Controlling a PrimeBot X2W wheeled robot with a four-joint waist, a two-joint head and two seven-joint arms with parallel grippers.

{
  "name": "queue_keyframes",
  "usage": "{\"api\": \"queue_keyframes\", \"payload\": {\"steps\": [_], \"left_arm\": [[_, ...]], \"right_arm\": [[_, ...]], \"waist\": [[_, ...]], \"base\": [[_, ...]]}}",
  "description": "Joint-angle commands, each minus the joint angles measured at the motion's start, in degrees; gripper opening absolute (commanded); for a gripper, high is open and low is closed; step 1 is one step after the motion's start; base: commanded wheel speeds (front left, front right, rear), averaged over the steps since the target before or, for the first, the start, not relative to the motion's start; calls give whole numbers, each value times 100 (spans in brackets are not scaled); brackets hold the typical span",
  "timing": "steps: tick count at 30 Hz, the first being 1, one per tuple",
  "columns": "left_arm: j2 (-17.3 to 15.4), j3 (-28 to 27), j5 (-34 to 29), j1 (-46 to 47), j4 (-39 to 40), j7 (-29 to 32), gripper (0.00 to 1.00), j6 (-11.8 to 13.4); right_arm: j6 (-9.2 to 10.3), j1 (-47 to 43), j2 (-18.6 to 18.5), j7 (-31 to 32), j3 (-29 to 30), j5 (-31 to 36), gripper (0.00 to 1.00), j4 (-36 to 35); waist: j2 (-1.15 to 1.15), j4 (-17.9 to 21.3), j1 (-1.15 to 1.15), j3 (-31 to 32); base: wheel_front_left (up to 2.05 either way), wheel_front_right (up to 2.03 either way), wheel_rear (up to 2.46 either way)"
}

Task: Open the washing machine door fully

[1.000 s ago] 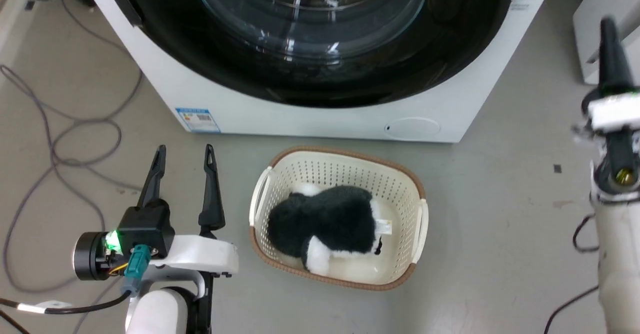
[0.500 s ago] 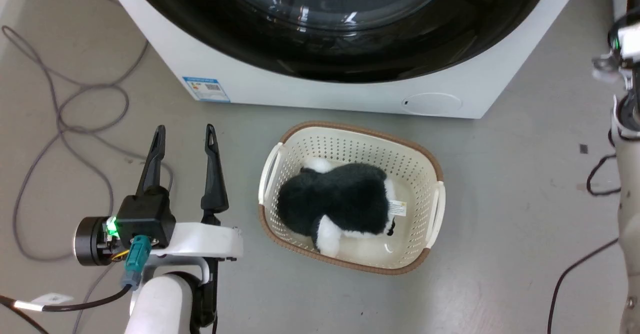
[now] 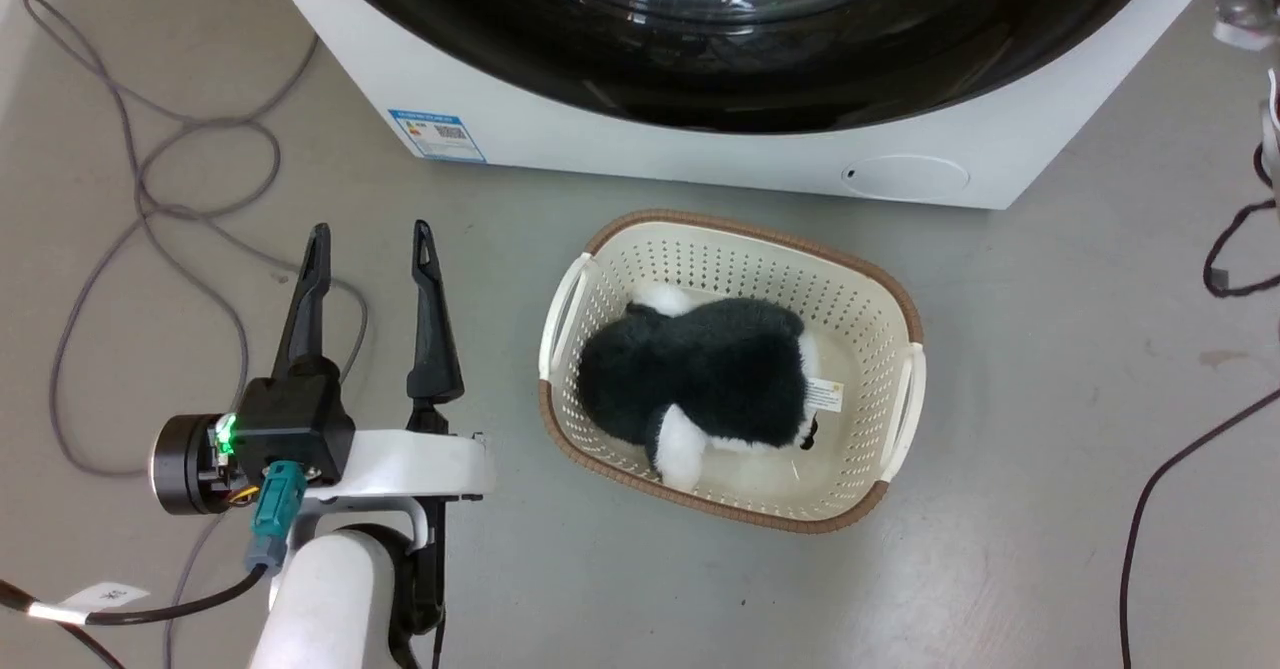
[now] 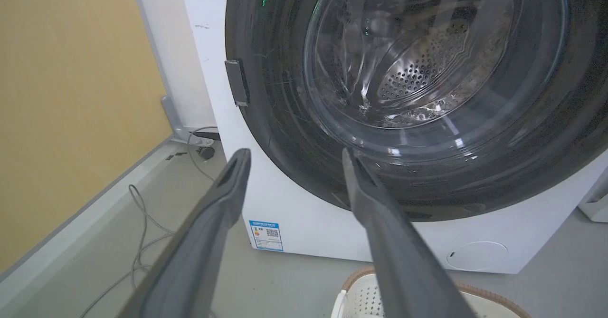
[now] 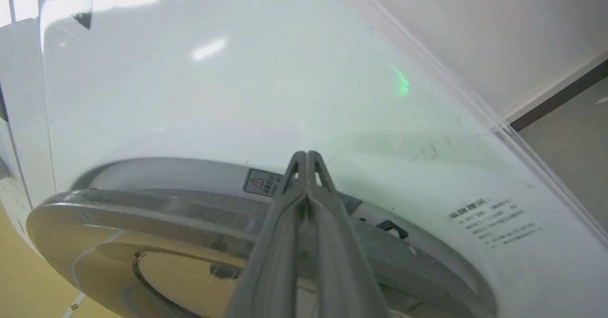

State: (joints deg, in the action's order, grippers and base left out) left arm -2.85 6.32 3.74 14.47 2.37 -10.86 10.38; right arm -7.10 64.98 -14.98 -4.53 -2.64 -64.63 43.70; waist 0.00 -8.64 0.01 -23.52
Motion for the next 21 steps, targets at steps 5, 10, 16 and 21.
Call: {"api": "queue_keyframes", "payload": {"steps": [5,10,16,21], "left_arm": [[-2,50,22,151,13,-108,100,78],[-3,86,37,226,-15,-168,100,116],[-3,127,58,267,-55,-240,100,161],[-3,106,63,219,-97,-300,100,186]], "right_arm": [[-31,322,-110,378,-262,-300,0,306],[-32,541,-135,1004,-589,-547,0,521],[-34,684,-168,2032,-839,-1123,0,528],[-36,696,-265,2789,-1004,-1620,0,460]], "waist": [[0,-19,-1,-40],[0,-34,-1,-100],[0,-69,-1,-126],[0,-68,-1,-64]], "base": [[0,0,0],[0,0,0],[0,0,0],[0,0,0]]}}
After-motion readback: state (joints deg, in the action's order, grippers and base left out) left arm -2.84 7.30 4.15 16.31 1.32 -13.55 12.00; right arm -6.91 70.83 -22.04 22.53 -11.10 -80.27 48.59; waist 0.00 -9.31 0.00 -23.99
